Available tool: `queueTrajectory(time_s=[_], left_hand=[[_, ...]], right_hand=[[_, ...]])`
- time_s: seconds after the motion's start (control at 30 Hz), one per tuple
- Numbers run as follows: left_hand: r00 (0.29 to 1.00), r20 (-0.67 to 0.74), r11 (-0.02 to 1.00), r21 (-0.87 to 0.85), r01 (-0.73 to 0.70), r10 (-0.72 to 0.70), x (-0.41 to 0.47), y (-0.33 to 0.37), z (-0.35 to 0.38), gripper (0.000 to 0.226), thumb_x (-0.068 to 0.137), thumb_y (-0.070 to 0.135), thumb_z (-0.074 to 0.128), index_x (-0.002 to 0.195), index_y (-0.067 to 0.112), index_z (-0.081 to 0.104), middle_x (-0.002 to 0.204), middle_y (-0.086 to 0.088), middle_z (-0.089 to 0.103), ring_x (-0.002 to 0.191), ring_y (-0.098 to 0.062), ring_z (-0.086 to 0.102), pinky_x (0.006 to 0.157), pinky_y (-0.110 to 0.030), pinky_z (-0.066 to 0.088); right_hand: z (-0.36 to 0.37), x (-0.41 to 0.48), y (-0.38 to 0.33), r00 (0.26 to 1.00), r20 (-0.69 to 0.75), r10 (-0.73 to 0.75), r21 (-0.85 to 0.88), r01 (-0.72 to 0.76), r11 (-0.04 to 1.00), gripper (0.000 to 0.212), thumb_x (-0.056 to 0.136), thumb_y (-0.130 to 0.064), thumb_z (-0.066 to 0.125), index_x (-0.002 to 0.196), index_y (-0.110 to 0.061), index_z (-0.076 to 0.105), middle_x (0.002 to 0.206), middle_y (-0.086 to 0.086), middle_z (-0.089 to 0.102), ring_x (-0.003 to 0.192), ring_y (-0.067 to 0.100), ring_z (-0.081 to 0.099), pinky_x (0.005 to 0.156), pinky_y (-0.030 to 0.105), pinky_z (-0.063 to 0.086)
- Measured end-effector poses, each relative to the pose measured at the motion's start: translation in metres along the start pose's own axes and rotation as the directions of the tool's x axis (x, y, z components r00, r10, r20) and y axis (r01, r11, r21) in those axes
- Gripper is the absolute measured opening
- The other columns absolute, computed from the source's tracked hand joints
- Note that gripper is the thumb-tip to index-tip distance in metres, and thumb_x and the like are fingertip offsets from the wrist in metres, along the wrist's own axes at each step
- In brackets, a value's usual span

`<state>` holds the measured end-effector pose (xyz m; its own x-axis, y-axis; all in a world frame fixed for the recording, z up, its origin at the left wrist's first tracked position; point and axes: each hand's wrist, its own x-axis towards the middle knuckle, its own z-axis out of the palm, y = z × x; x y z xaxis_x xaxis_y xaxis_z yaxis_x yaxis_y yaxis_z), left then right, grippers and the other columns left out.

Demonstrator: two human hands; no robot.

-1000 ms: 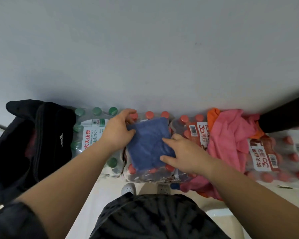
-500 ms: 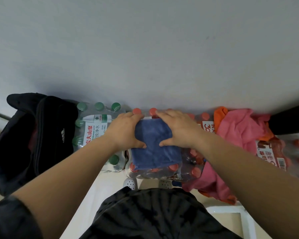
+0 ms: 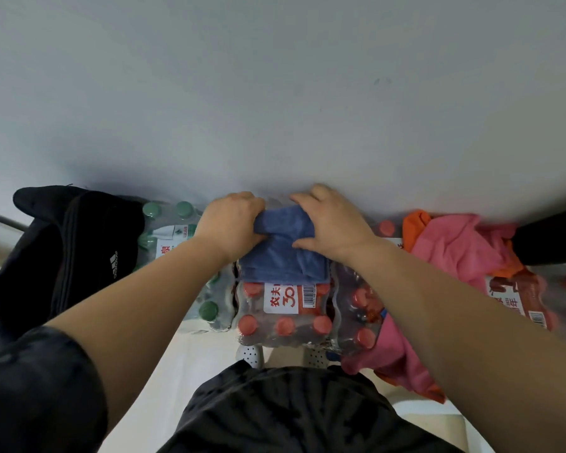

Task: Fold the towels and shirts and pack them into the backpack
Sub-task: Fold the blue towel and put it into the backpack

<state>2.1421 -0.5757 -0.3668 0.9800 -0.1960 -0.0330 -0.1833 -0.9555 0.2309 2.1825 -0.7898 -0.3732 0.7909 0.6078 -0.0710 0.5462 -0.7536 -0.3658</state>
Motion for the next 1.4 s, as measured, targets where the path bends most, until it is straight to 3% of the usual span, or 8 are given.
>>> queueTrajectory(time_s=[0.17,0.27,0.4,0.6,0.73,0.87,1.07,1.4], left_hand=[[0.981,-0.154,0.992,0.042,-0.116,0.122,-0.022,0.004,0.005,0.018,0.068,0.010,0.073,0.078,0.010,0.058,0.070,-0.011,0.064,0.057,-0.035,0.059,0.054,-0.036,0.042],[0.980,-0.102,0.985,0.001,-0.174,0.173,-0.053,0.002,0.015,0.049,0.083,0.039,0.059,0.125,0.014,0.062,0.124,-0.011,0.068,0.105,-0.035,0.067,0.089,-0.047,0.053],[0.975,0.038,0.974,0.052,-0.219,0.217,-0.093,-0.003,0.024,0.079,0.090,0.064,0.044,0.156,0.022,0.032,0.161,-0.008,0.032,0.147,-0.029,0.034,0.118,-0.054,0.028],[0.966,0.134,0.971,0.060,-0.231,0.221,-0.116,-0.010,0.031,0.073,0.098,0.069,0.024,0.159,0.030,0.019,0.168,0.001,0.006,0.155,-0.023,0.006,0.122,-0.057,0.013],[0.994,0.027,0.988,-0.117,-0.105,0.109,-0.104,0.009,0.020,0.060,0.101,0.057,0.024,0.150,0.029,0.040,0.163,0.001,0.028,0.153,-0.023,0.019,0.122,-0.058,0.014],[0.999,0.042,0.987,-0.161,0.019,-0.012,-0.060,0.036,0.016,0.060,0.101,0.053,0.015,0.156,0.033,0.025,0.167,0.005,0.015,0.155,-0.019,0.008,0.123,-0.055,0.004],[0.991,0.116,0.997,-0.019,0.073,-0.071,-0.050,0.041,0.049,0.065,0.098,0.056,0.006,0.160,0.034,0.008,0.168,0.006,0.007,0.155,-0.023,0.002,0.121,-0.056,-0.002],[0.981,0.094,0.983,-0.053,0.174,-0.168,-0.060,0.046,0.050,0.070,0.096,0.060,0.011,0.158,0.028,0.022,0.165,0.004,0.022,0.154,-0.019,0.011,0.124,-0.051,0.010]], right_hand=[[-0.004,-0.029,0.002,0.998,-0.028,-0.052,-0.013,0.052,0.999,0.081,0.074,-0.038,0.081,0.144,-0.017,0.048,0.124,0.005,0.052,0.117,0.027,0.049,0.103,0.041,0.043],[0.003,-0.064,-0.007,0.982,-0.109,-0.151,-0.072,0.144,0.987,0.078,0.076,-0.045,0.076,0.142,-0.014,0.051,0.131,0.005,0.054,0.120,0.026,0.051,0.103,0.043,0.044],[0.025,-0.100,-0.017,0.954,-0.148,-0.260,-0.086,0.250,0.964,0.076,0.079,-0.046,0.074,0.143,-0.010,0.052,0.145,0.006,0.052,0.134,0.025,0.047,0.113,0.042,0.038],[0.042,-0.115,-0.024,0.975,-0.109,-0.193,0.105,0.205,0.973,0.058,0.098,-0.049,0.054,0.143,-0.013,0.054,0.150,0.001,0.051,0.144,0.013,0.039,0.123,0.037,0.024],[0.042,-0.116,-0.028,0.984,-0.060,-0.171,0.107,0.176,0.979,0.056,0.102,-0.050,0.040,0.141,-0.014,0.056,0.148,0.000,0.053,0.144,0.012,0.038,0.125,0.028,0.014],[0.039,-0.116,-0.030,0.985,-0.021,-0.173,0.096,0.174,0.980,0.054,0.102,-0.049,0.039,0.140,-0.015,0.058,0.147,0.001,0.053,0.145,0.011,0.037,0.124,0.025,0.009],[0.031,-0.109,-0.030,0.978,-0.204,-0.032,0.325,0.098,0.941,0.042,0.101,-0.040,0.045,0.127,-0.016,0.068,0.132,-0.001,0.066,0.129,0.009,0.054,0.112,0.037,0.040],[0.050,-0.074,-0.025,0.992,0.034,0.125,-0.044,-0.123,0.991,0.066,0.103,-0.052,0.022,0.160,-0.030,-0.002,0.169,0.007,-0.006,0.153,0.030,-0.018,0.122,0.057,-0.008]])
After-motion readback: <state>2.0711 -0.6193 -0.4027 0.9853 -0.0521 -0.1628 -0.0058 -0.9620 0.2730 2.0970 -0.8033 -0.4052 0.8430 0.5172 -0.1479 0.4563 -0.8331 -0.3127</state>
